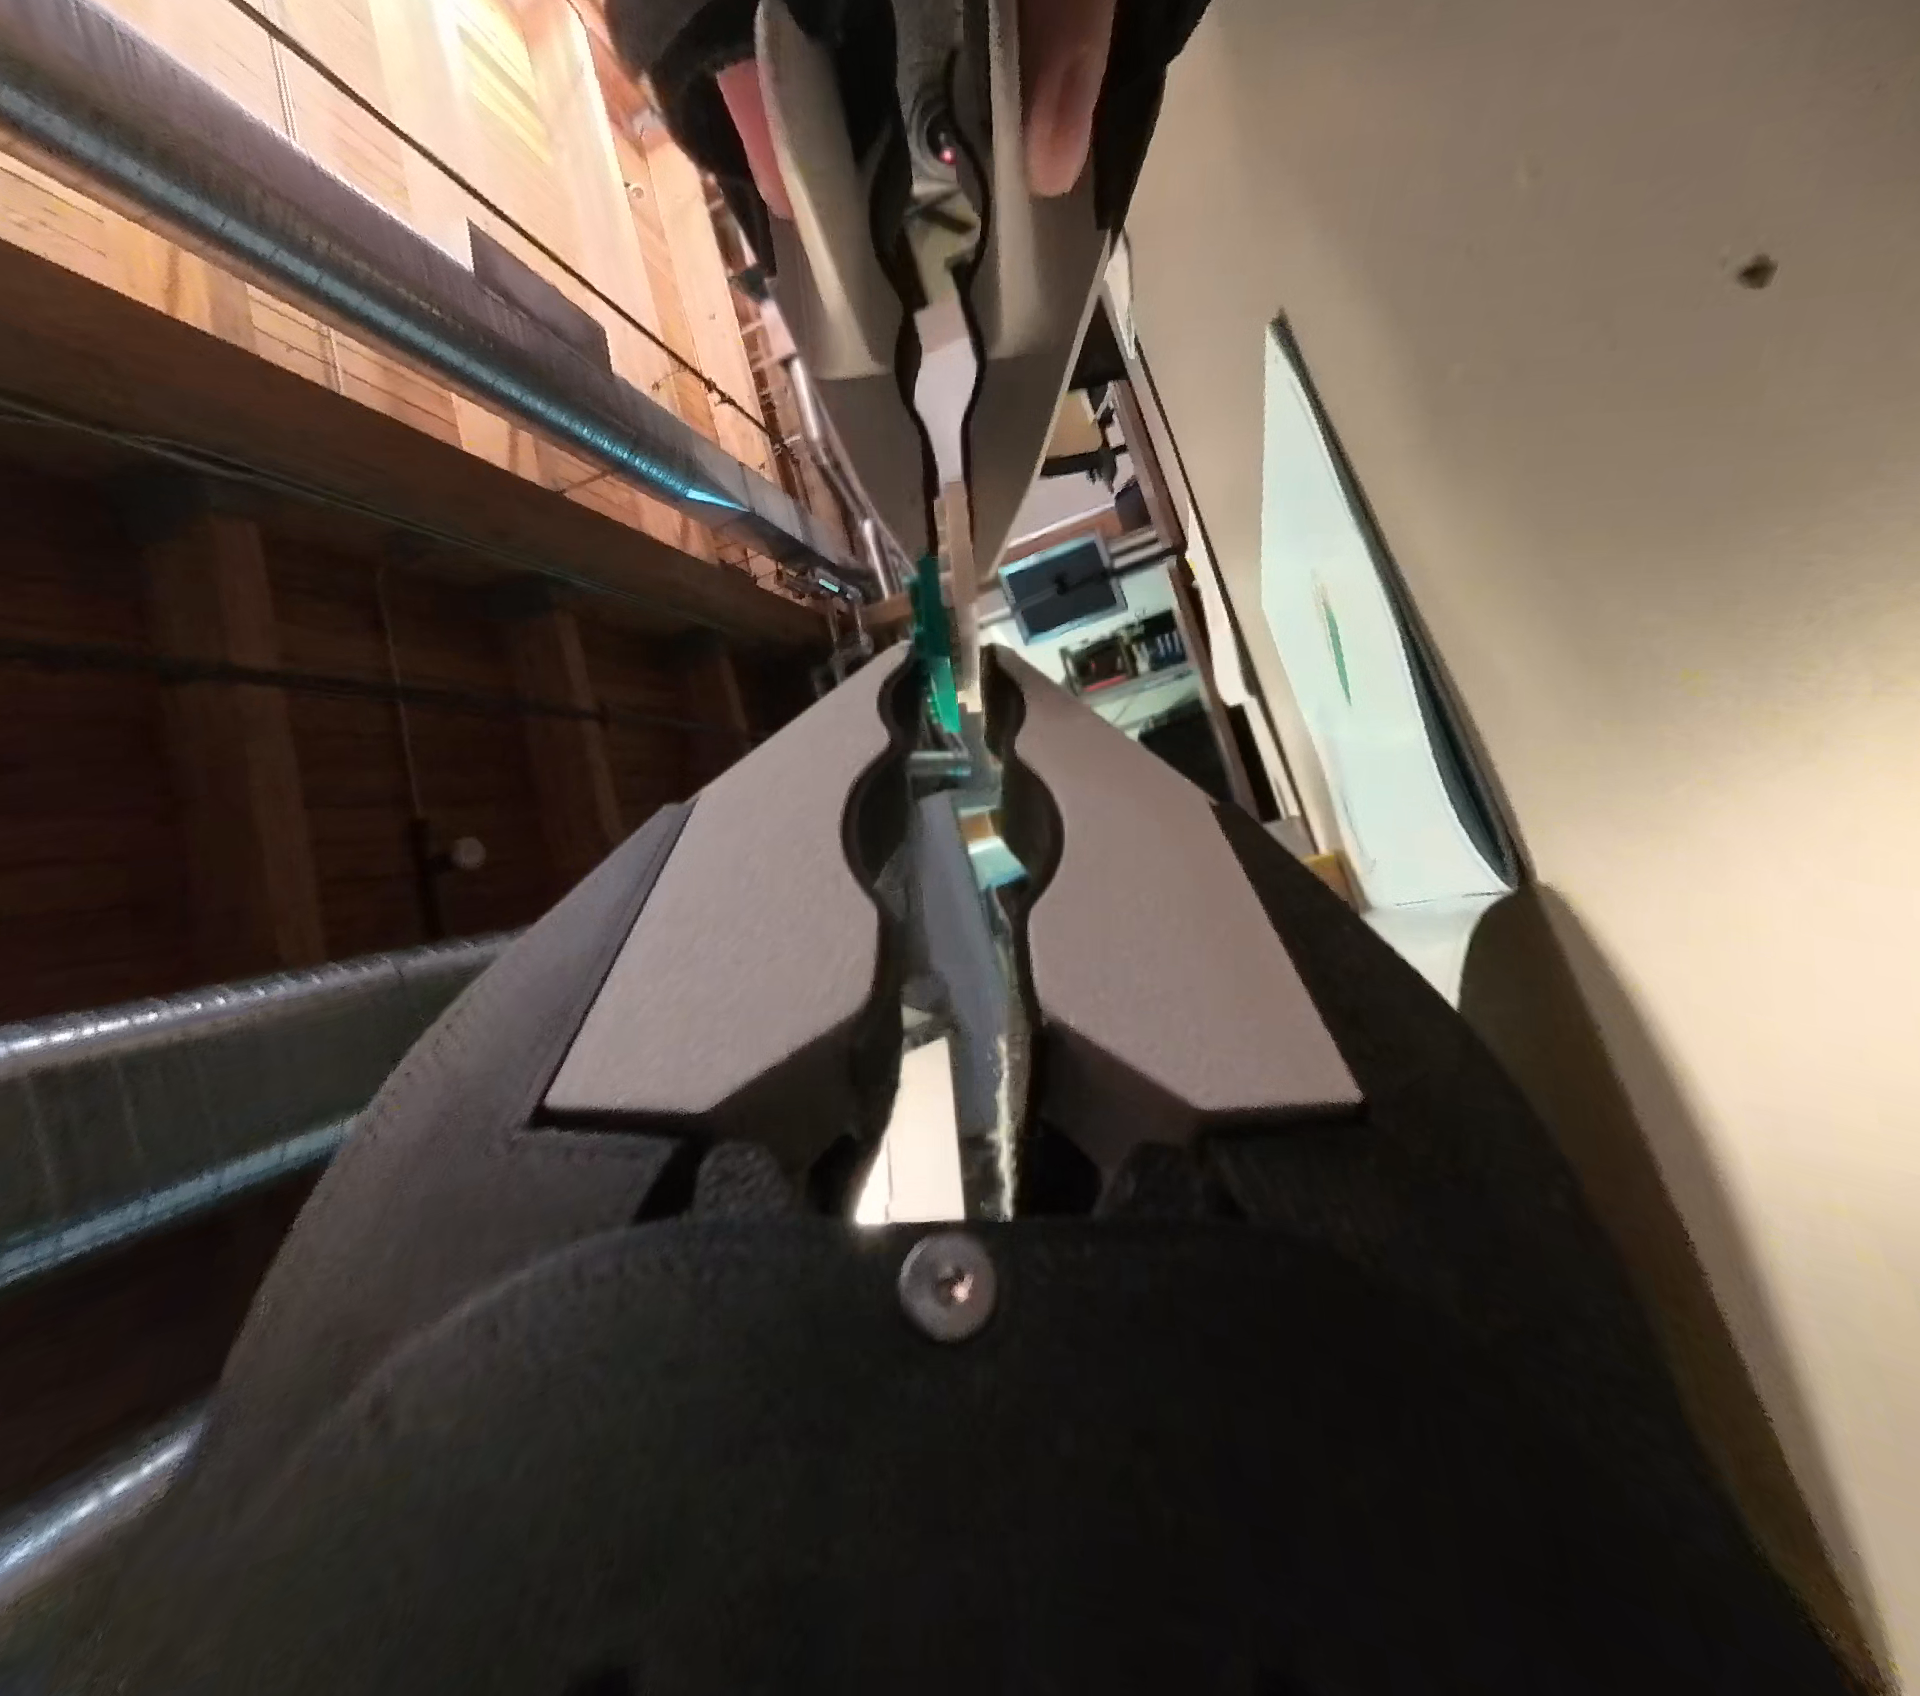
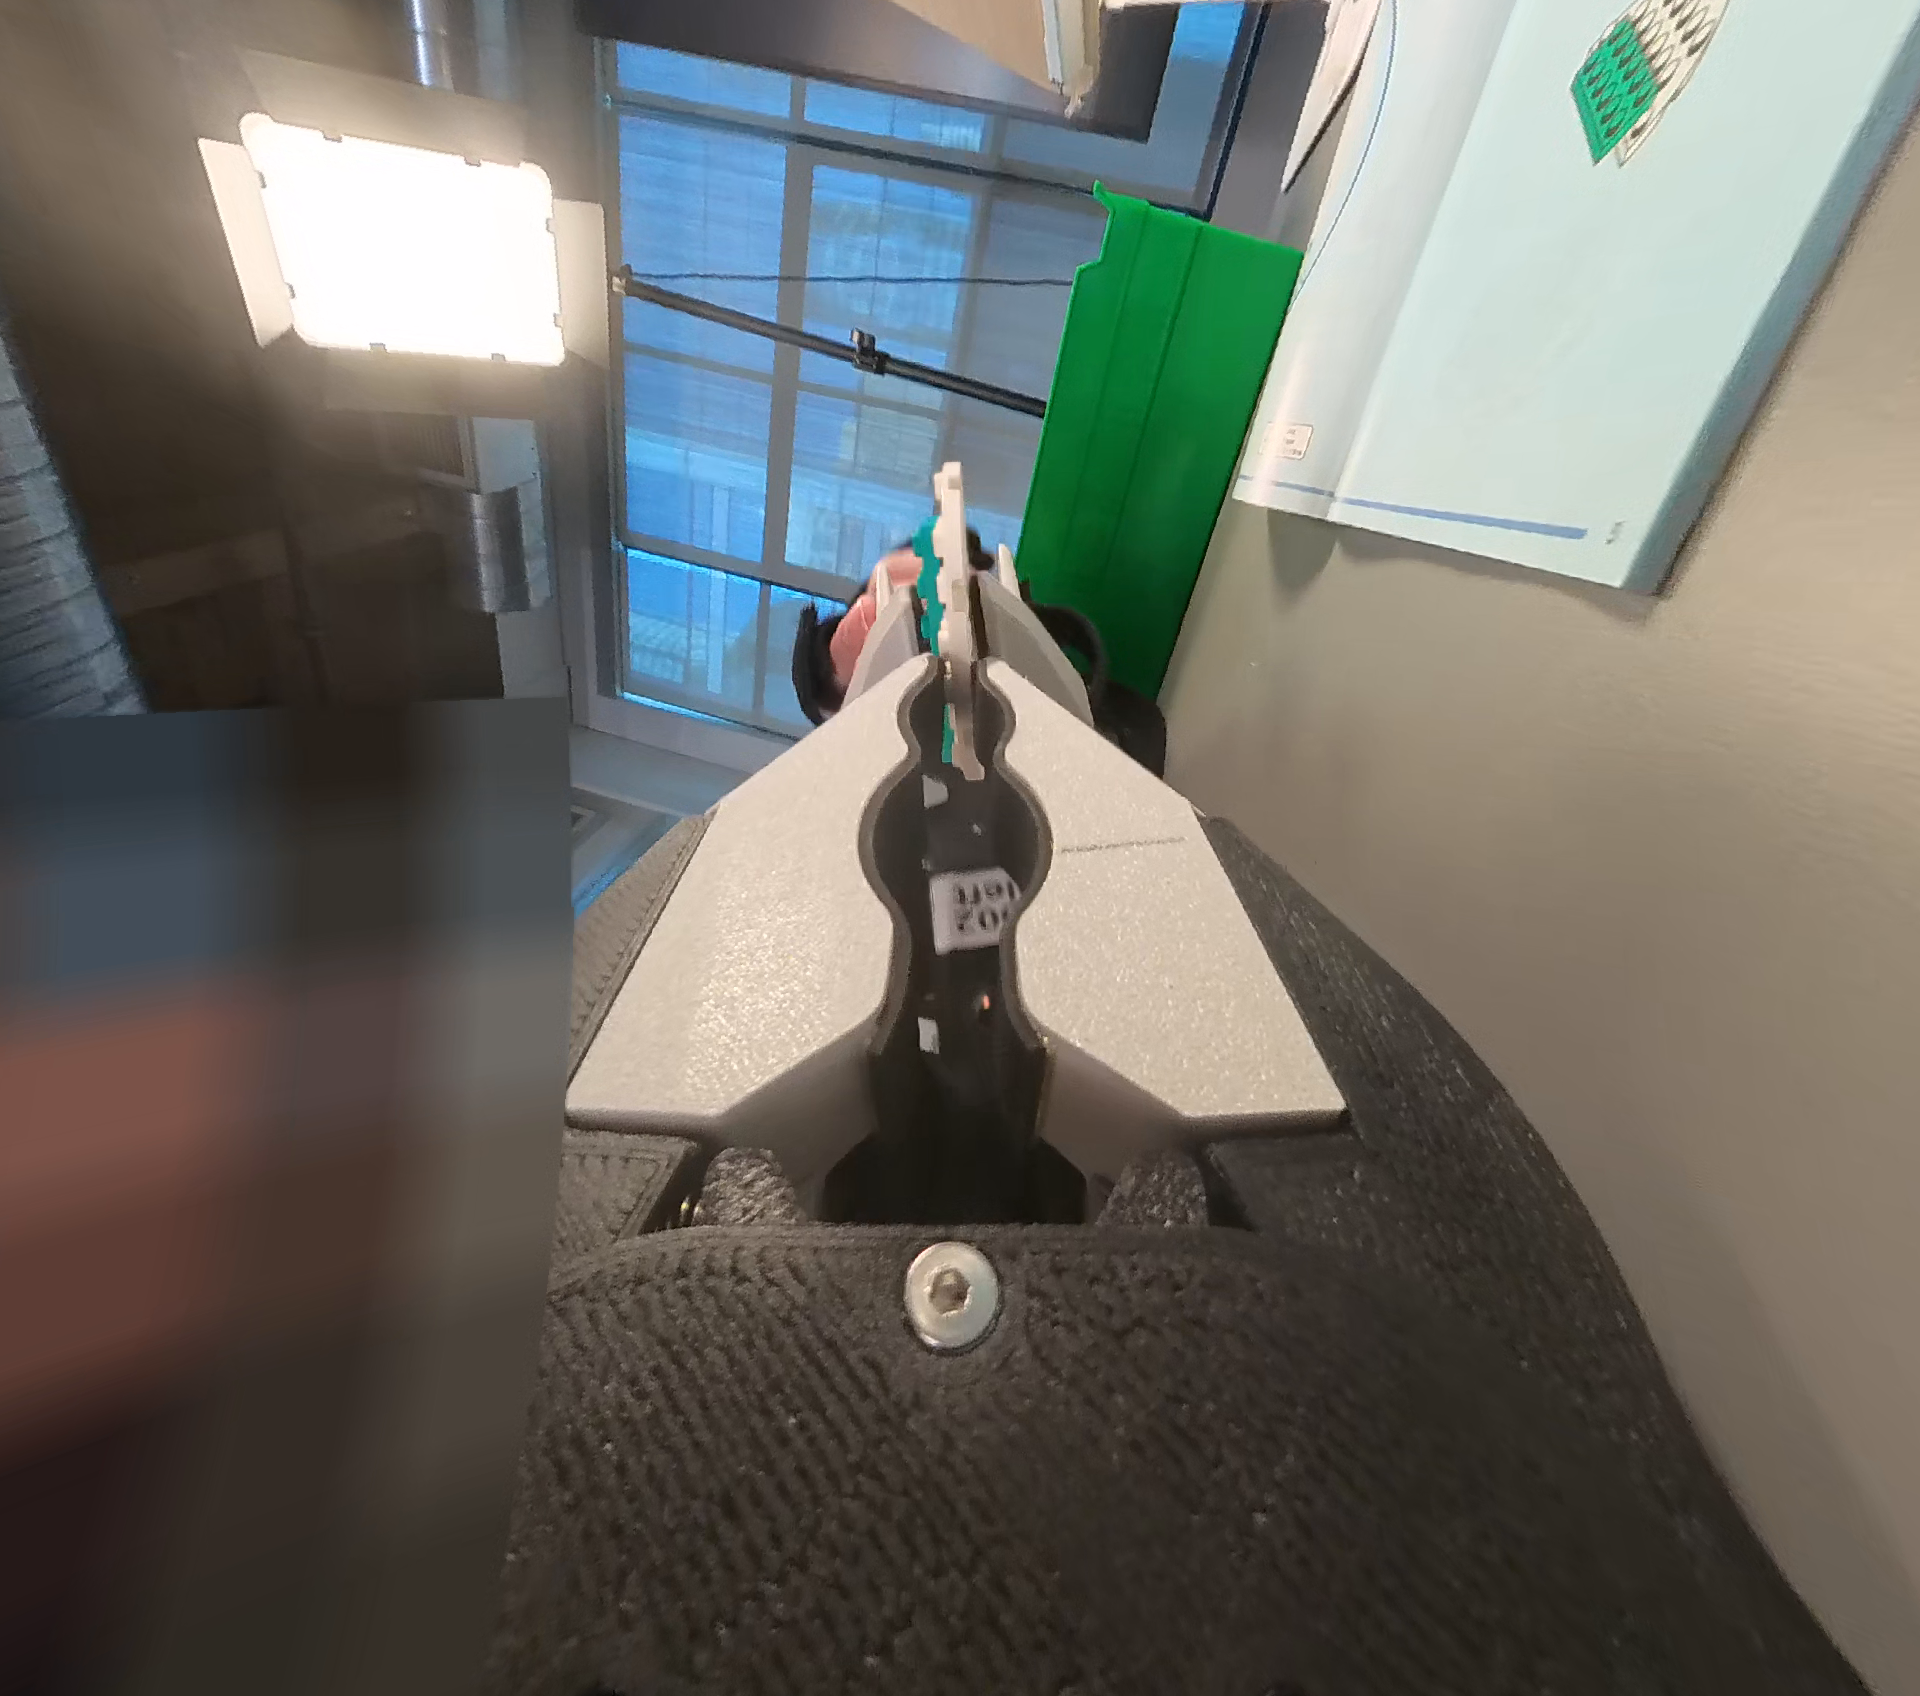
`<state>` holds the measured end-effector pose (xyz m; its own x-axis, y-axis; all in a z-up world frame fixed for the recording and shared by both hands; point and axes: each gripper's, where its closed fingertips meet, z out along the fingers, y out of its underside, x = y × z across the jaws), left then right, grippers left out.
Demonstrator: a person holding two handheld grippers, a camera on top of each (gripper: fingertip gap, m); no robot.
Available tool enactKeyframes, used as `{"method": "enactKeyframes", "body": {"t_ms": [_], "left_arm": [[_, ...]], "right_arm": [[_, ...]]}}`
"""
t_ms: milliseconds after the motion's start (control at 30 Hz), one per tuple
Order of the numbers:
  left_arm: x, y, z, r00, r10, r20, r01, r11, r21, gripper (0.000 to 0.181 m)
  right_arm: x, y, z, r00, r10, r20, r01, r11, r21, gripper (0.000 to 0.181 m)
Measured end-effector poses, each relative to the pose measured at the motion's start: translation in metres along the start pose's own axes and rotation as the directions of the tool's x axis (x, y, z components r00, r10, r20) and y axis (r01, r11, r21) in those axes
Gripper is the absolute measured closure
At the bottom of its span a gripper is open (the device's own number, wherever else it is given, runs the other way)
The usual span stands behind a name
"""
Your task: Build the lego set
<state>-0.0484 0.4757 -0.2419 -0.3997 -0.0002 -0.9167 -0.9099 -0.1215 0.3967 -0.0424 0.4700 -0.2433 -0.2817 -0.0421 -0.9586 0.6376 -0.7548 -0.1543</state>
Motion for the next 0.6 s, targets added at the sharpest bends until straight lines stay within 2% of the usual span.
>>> {"method": "enactKeyframes", "body": {"t_ms": [33, 167, 600], "left_arm": [[0.0008, 0.0005, 0.0015, 1.000, 0.005, -0.003, -0.005, 1.000, -0.021, 0.171], [-0.0002, 0.0014, 0.0047, 1.000, 0.023, 0.000, -0.023, 0.998, -0.053, 0.171], [-0.0002, 0.0003, 0.0000, 0.997, 0.079, 0.024, -0.079, 0.997, 0.003, 0.171]], "right_arm": [[0.0006, -0.0011, -0.0005, 1.000, 0.003, -0.003, -0.003, 1.000, 0.007, 0.178], [-0.0005, -0.0033, -0.0016, 1.000, 0.010, 0.009, -0.010, 1.000, 0.020, 0.178], [0.0002, 0.0007, 0.0003, 1.000, 0.006, 0.002, -0.006, 1.000, -0.004, 0.178]]}}
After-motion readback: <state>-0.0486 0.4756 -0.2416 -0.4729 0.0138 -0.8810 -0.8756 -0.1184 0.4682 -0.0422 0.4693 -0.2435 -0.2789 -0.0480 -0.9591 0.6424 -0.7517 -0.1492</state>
